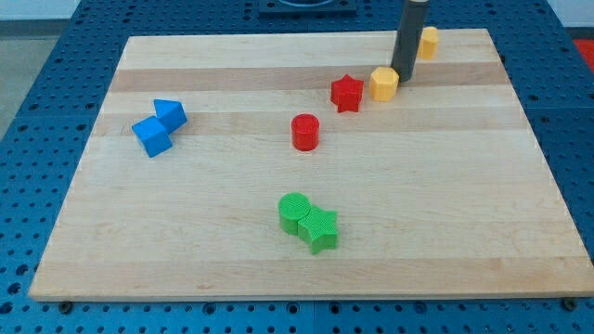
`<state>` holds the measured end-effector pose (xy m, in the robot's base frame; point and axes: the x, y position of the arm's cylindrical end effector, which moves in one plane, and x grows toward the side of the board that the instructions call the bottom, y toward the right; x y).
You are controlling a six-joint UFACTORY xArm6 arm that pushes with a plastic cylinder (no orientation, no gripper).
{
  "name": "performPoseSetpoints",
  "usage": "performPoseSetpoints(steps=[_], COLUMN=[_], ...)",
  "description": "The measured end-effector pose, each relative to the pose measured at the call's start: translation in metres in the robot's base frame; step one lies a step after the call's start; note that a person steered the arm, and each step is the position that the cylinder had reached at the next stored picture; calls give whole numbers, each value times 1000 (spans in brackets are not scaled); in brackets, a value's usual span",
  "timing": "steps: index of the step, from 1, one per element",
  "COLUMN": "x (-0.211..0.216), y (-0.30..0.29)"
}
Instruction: Push green star towards the blue triangle
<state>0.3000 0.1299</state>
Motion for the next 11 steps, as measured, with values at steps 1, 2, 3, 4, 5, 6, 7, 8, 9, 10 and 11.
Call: performPoseSetpoints(steps=[1,2,3,4,5,6,7,8,9,10,11], x=[3,10,20,25,25,25,25,25,15,0,0], y=[-2,-2,-3,-6,-7,-7,-7,-7,-5,8,40])
